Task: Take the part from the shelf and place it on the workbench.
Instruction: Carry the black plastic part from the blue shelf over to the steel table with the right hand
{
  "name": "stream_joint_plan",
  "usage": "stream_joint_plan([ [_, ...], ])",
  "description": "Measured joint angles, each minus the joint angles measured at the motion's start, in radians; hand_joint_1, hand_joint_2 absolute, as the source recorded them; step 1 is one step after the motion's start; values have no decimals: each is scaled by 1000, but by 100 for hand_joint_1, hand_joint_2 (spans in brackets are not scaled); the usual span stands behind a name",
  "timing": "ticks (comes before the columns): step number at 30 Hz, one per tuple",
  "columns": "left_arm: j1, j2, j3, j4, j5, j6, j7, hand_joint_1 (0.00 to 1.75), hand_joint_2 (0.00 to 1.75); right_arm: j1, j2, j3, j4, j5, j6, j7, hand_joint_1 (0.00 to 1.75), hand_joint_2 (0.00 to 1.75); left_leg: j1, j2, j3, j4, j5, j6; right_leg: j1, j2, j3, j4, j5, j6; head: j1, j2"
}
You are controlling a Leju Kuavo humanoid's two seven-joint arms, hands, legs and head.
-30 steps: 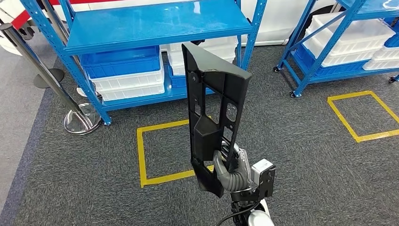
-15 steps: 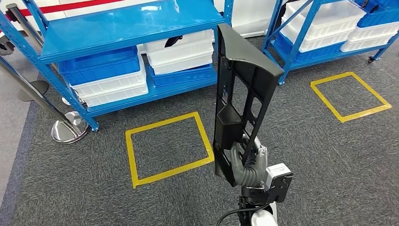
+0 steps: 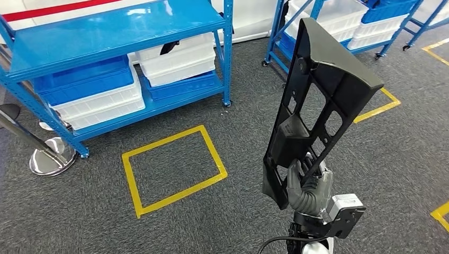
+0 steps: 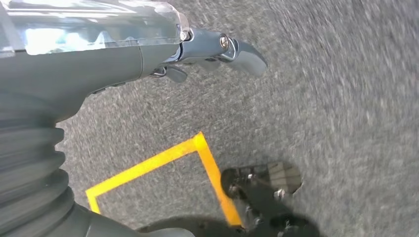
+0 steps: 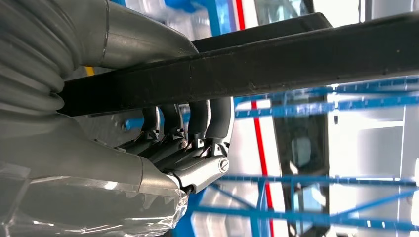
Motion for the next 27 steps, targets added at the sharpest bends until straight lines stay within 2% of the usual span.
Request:
stream_joint_plan([
  [1,0,-2,0,0,-5,1,-5,0,175,5,0,-5,-3,3,-1,0,175,175,2,12,-2,4,-2,-3,-5,-4,6,-12,18,6,0,0],
  [3,-1,-6,0,0,-14,7,-15,0,175,10,-1,-10,-10,10,-3,0,175,175,6,34,-4,17,-10,-15,-11,-31,69,-132,81,15,0,0],
  [4,-2,-8,0,0,-17,8,-18,0,175,11,-1,-11,-12,13,-3,0,175,175,6,42,-5,25,-15,-22,-10,-46,100,-191,102,15,1,0],
  [5,-3,-9,0,0,-19,9,-19,0,175,12,-1,-12,-15,15,-4,1,175,175,4,49,-6,31,-19,-30,-9,-56,120,-230,112,10,0,0],
  [6,-5,-9,-1,0,-22,9,-19,0,175,12,-1,-13,-17,15,-4,1,175,175,2,55,-5,36,-23,-37,-7,-60,126,-245,112,3,0,0],
  [8,-10,-10,-3,0,-30,16,-11,0,175,14,-1,-15,-18,16,-4,4,175,175,3,68,-3,38,-25,-47,-3,-40,121,-242,114,-15,0,0],
  [9,-11,-10,-4,0,-33,21,-5,0,175,14,-1,-16,-19,17,-4,5,175,175,6,66,-3,42,-30,-52,-3,-32,118,-242,116,-22,0,0],
  [11,-11,-11,-4,0,-29,33,8,0,175,14,-1,-18,-22,18,-4,7,175,175,10,30,-24,95,-73,-60,-4,-16,113,-243,124,-36,-1,0],
  [13,-10,-10,3,0,-9,49,15,0,175,14,-1,-20,-24,19,-4,8,175,175,12,-14,-80,226,-150,-62,-2,2,105,-243,129,-45,-1,0],
  [14,-9,-10,11,0,3,58,17,0,175,15,-1,-20,-24,19,-4,9,175,175,11,-22,-109,293,-178,-60,1,12,102,-243,131,-48,-1,0],
  [15,-8,-8,20,0,14,69,20,0,175,16,-1,-21,-24,19,-4,10,175,175,10,-26,-127,336,-188,-56,4,24,99,-242,133,-50,-1,0],
  [16,-8,-6,30,0,21,81,25,0,175,17,-1,-22,-24,19,-4,11,175,175,9,-28,-126,337,-175,-50,7,38,98,-242,134,-51,-1,0],
  [17,-7,-2,37,0,23,94,33,0,175,17,-1,-23,-24,19,-4,12,175,175,6,-32,-107,298,-146,-43,10,51,99,-241,135,-51,-1,0],
  [18,-6,2,43,0,21,109,44,0,175,18,-1,-24,-24,19,-4,13,175,175,3,-45,-74,230,-106,-33,12,64,100,-241,136,-51,-1,0],
  [20,-5,15,53,0,13,139,71,0,175,17,-1,-25,-24,19,-3,14,175,175,0,-87,-13,103,-57,-13,15,87,100,-240,139,-46,0,0],
  [21,-5,23,57,0,10,151,82,0,175,17,-1,-26,-24,19,-2,15,175,175,-2,-101,2,69,-49,-7,13,97,97,-239,142,-41,0,0],
  [22,-7,29,61,0,7,158,90,0,175,17,-1,-26,-24,19,-2,17,175,175,-3,-104,7,56,-51,-4,11,107,93,-240,146,-35,0,0],
  [23,-9,33,63,0,6,162,95,0,175,18,-1,-27,-24,19,-1,19,175,175,-4,-95,9,48,-48,-5,9,118,89,-242,150,-29,-1,0],
  [24,-10,36,65,0,6,167,99,0,175,20,-1,-27,-24,19,-1,22,175,175,-2,-83,11,39,-43,-5,8,117,86,-240,152,-23,-1,0],
  [25,-11,39,67,0,6,174,105,0,175,20,-1,-28,-25,19,-1,23,175,175,0,-71,14,30,-37,-4,10,101,80,-232,144,-19,1,0],
  [27,-8,42,75,0,7,194,123,0,175,18,-2,-29,-26,19,-1,24,175,175,4,-43,15,15,-26,-1,11,43,43,-159,95,-13,6,0],
])
